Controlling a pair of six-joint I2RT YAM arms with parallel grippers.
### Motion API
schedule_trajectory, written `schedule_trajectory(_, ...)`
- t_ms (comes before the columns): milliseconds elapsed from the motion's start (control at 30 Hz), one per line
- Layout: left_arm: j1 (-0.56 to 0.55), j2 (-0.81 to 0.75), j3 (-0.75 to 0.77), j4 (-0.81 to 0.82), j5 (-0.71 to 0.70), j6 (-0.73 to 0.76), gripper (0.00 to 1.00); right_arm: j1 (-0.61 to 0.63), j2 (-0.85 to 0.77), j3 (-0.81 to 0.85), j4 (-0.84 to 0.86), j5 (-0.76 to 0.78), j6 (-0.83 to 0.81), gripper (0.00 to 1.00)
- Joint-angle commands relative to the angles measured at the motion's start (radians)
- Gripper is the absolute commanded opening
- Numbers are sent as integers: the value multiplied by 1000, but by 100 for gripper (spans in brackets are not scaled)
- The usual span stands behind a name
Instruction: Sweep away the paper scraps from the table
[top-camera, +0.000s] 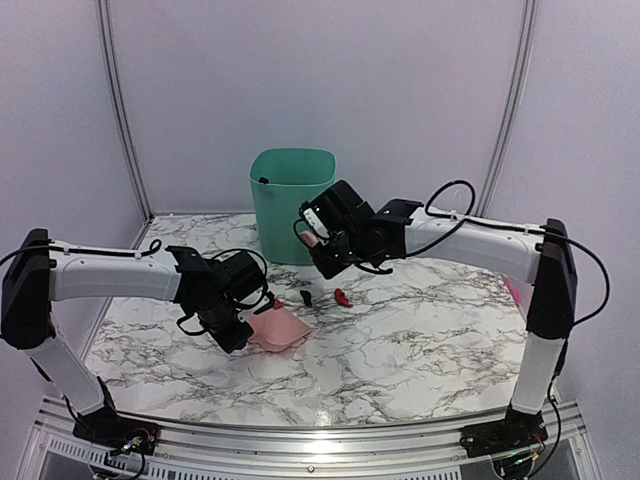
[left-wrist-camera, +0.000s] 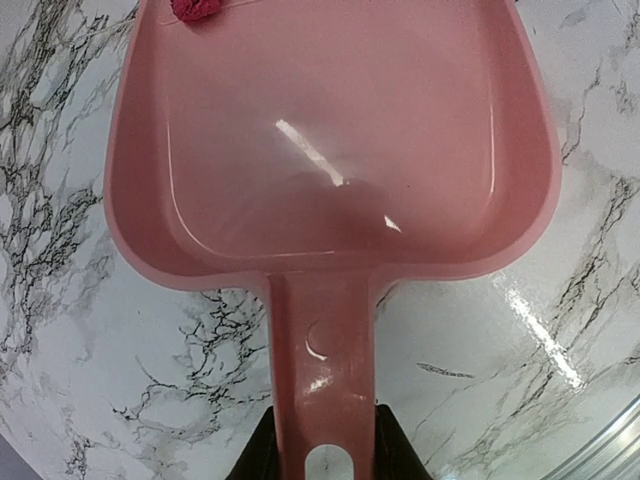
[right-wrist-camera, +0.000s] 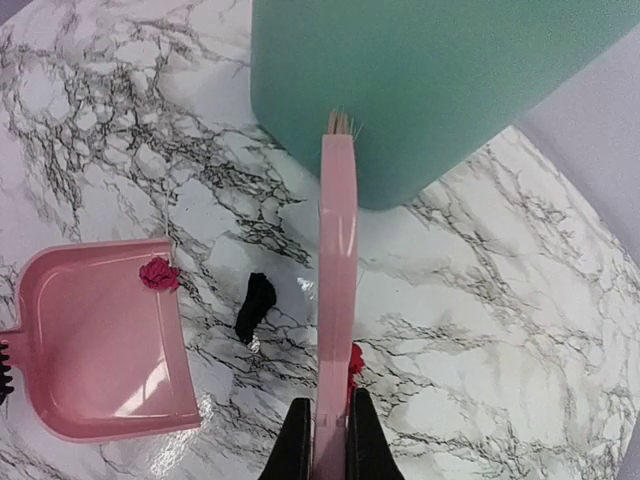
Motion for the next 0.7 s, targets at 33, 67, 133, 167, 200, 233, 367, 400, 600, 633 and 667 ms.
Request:
schedule_trajectory(33,8,11,16,-46,7,11,0,-10,-140,-41,-83,117,96,0)
schedule_trajectory(67,7,3,13,-46,7,11,0,-11,-156,-59,-98,137,107,0)
schedule_trajectory(133,10,-15,6,-46,7,10,0,-11,-179,-93,-134,176,131,0)
schedule_trajectory(167,11,-24,0,-46,4,9,0,-12,-187,-107,-153,197,143,0)
schedule_trajectory(200,12,-32,-5,-46,4,7,0,-13,-193,-122,-171,216,155,0)
schedule_trajectory(233,14,-40,-10,-47,3,6,0,-15,-196,-131,-195,237,165,0)
schedule_trajectory(367,20,-50,-20,-44,-3,7,0,-15,-189,-154,-233,266,208,0)
schedule_trajectory(400,20,-51,-20,-43,-4,8,0,-15,-183,-159,-234,265,214,0)
schedule_trajectory(600,26,-33,-8,-43,-6,11,0,-16,-92,-149,-257,238,245,0)
schedule_trajectory(633,27,-33,-8,-43,-7,11,0,-15,-79,-145,-246,227,241,0)
schedule_trajectory(667,28,-34,-10,-43,-8,11,0,-15,-69,-139,-233,210,235,0)
